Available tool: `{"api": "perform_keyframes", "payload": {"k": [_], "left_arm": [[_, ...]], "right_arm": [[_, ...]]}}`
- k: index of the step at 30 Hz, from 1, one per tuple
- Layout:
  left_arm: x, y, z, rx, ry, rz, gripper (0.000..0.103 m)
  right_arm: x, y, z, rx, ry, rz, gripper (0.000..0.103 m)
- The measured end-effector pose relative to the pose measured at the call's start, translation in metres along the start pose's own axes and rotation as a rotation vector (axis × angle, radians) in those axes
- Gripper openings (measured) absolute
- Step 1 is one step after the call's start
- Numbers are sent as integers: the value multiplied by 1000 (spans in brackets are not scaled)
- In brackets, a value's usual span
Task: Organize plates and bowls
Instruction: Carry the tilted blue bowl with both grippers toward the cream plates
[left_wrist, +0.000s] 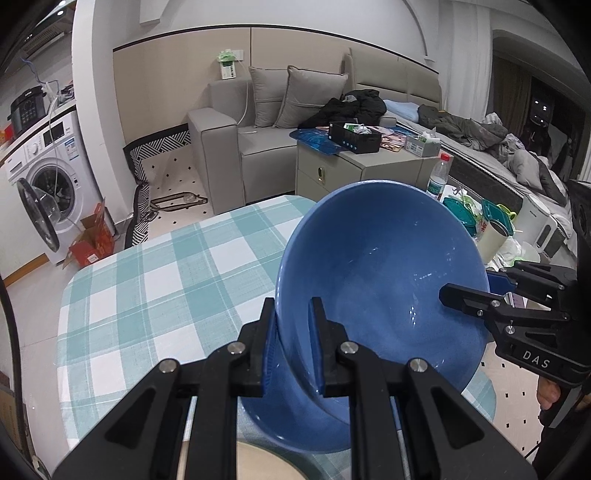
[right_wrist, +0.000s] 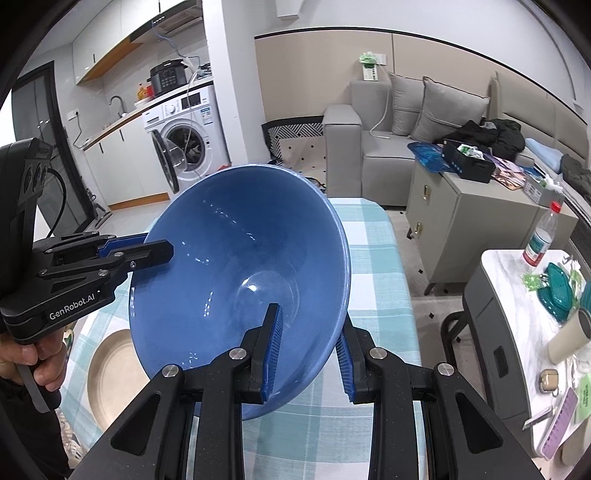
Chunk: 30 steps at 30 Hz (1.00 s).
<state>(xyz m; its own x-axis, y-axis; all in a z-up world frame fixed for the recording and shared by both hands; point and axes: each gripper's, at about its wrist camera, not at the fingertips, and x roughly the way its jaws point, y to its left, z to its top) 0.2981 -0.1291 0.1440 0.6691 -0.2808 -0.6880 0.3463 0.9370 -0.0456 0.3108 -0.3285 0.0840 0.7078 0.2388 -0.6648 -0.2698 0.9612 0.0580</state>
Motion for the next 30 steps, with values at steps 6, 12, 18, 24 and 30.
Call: {"api": "perform_keyframes", "payload": {"k": [6, 12, 18, 24, 30], "left_arm": [[-5, 10, -11, -20, 8, 20, 15], [-4, 16, -18, -34, 21, 30, 15], [-1, 19, -24, -44, 35, 32, 15], [5, 22, -30, -53, 57, 38, 15], [11, 27, -35, -65, 77, 45, 15]], "right_arm": [[9, 12, -1, -15, 18, 25, 28], [16, 21, -3, -22, 33, 39, 28], [23, 24, -5, -25, 53, 43, 28], [35, 25, -4, -29, 83, 49, 28], [46, 31, -4, -40, 106, 52, 28]]}}
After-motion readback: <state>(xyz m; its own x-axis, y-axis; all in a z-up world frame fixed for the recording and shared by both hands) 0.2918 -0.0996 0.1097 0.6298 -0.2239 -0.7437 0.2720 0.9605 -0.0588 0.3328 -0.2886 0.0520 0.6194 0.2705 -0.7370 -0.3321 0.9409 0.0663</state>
